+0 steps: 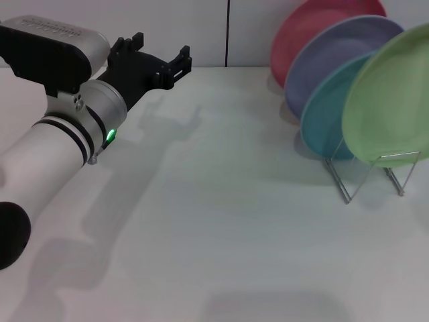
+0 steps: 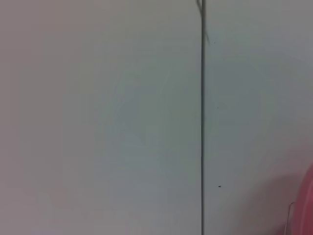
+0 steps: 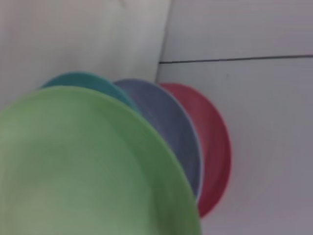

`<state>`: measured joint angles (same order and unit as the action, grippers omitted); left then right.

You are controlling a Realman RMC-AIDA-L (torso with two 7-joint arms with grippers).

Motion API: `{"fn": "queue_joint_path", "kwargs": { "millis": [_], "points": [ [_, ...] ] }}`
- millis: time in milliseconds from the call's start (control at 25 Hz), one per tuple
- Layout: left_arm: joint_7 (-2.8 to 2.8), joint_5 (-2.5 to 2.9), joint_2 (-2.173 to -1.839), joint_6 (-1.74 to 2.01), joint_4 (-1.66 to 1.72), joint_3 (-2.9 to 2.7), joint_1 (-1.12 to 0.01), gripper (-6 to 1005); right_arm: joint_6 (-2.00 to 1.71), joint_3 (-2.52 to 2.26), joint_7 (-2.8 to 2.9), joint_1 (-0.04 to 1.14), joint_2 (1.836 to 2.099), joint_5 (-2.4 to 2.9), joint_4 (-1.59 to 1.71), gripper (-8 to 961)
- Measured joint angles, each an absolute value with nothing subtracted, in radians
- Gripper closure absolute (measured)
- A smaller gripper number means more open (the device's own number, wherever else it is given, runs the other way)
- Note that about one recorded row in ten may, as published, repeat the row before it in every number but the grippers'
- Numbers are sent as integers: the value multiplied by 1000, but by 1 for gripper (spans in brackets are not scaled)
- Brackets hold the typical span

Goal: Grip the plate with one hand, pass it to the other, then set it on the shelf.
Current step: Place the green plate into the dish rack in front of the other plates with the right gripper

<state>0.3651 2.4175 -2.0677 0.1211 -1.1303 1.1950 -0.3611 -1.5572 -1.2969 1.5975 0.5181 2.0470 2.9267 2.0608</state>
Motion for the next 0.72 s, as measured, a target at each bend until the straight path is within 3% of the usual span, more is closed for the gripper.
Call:
{"fn": "queue_joint_path", "kwargs": {
  "millis": [200, 720],
  "points": [
    [365, 2418, -2068, 121, -1122, 1192, -374, 143, -1552, -1279, 1623, 522, 2072, 2926, 2062, 168],
    [368, 2418, -2065, 86, -1127, 1193, -375, 143, -1677, -1340, 1807, 536, 2072, 2924, 2062, 167]
  ]
}}
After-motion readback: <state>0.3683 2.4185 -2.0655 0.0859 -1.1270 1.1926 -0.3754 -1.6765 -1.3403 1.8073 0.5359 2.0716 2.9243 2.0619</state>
